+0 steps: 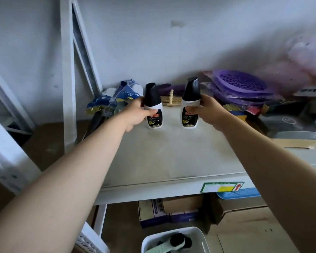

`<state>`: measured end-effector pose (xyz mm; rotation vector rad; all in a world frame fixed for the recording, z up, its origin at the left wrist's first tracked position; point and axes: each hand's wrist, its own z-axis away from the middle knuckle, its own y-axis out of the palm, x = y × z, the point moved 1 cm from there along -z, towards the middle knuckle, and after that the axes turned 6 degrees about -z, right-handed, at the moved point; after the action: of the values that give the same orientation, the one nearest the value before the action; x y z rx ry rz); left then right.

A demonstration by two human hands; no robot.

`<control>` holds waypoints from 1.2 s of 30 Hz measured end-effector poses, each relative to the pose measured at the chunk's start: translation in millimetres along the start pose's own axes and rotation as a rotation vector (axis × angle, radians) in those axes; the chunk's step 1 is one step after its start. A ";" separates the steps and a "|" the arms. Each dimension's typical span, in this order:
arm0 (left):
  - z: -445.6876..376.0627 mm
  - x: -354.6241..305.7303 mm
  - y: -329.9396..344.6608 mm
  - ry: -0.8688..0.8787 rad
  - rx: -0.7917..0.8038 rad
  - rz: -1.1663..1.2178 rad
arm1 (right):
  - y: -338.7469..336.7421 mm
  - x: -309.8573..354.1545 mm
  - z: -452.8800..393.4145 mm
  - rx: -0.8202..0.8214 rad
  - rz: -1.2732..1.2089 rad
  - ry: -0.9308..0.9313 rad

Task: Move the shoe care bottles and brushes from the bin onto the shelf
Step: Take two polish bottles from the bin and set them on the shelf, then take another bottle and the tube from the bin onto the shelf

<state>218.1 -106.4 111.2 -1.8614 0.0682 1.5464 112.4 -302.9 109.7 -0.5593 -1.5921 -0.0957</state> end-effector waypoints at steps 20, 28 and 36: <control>29.2 -31.1 6.4 0.154 -0.250 -0.200 | -8.6 -3.5 22.1 -0.145 -0.007 -0.040; 165.9 -16.7 55.3 0.402 0.225 -0.137 | 9.5 -4.1 164.9 0.155 -0.005 -0.212; 227.4 90.8 112.1 0.247 0.532 -0.240 | 55.5 -121.7 240.0 0.364 0.142 -0.040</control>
<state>0.9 -33.1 -30.3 -1.5527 0.3237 1.0058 -85.0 -196.8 -49.3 -0.3879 -1.5563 0.3087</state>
